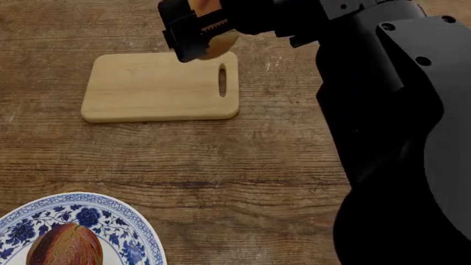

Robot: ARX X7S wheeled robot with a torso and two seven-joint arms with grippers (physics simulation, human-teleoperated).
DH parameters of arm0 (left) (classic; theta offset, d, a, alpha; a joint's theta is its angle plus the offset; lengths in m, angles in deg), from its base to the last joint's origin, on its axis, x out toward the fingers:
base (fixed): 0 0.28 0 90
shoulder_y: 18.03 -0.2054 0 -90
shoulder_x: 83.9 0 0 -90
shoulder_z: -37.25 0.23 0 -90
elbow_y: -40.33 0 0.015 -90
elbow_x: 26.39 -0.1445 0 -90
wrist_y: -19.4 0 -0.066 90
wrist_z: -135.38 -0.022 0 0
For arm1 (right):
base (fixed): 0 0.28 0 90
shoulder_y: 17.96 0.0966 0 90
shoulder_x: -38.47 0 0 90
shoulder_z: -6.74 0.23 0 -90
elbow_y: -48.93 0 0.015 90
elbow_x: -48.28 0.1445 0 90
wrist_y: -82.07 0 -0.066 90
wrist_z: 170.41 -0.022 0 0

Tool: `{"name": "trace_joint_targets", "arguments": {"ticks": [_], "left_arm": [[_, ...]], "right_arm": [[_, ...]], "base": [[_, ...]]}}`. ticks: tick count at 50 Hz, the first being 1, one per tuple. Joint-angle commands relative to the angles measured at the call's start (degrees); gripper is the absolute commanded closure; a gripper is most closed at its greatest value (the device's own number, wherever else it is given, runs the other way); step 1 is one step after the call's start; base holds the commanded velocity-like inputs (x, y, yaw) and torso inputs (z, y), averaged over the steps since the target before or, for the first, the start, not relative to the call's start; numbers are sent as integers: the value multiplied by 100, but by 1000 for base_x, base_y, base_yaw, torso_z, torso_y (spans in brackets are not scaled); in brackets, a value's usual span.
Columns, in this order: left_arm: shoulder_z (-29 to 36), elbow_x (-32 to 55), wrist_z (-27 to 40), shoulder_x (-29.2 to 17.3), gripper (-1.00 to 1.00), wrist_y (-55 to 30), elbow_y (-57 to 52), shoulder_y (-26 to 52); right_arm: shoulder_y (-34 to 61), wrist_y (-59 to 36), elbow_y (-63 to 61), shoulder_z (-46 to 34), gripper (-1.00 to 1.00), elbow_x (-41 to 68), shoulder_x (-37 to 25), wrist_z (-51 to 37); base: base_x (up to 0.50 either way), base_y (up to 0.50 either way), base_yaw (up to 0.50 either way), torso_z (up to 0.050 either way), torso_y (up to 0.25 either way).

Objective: Place all breads on the cutting board.

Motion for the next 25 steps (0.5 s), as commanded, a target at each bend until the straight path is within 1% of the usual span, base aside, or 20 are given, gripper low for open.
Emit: {"name": "trace_joint_targets", "arguments": {"ticks": [1,11,15,16,25], "left_arm": [[-34,112,77,-68,-100,60,-134,-209],[-86,186,162,-112,-100,115,-175,-284],[-113,217,212,-148,-100,168,-235,-406],[-119,310,314,-161,-100,146,-266,-397],[-144,307,287,-219,-100,171,-272,-446]], "right_arm": [[-136,268,-91,-585,100,665,0,-256],[-356,272,-126,-658,100,805,0,-389],[-424,349,-175,-683,100,870,0,-403],[-447,503,-168,-608,100,1051,0,-471],[-560,562,-229,-814,100,1252,0,-508]], "base": [[0,0,0,0,0],[0,0,0,0,0],[0,0,0,0,0],[0,0,0,0,0],[0,0,0,0,0]]}}
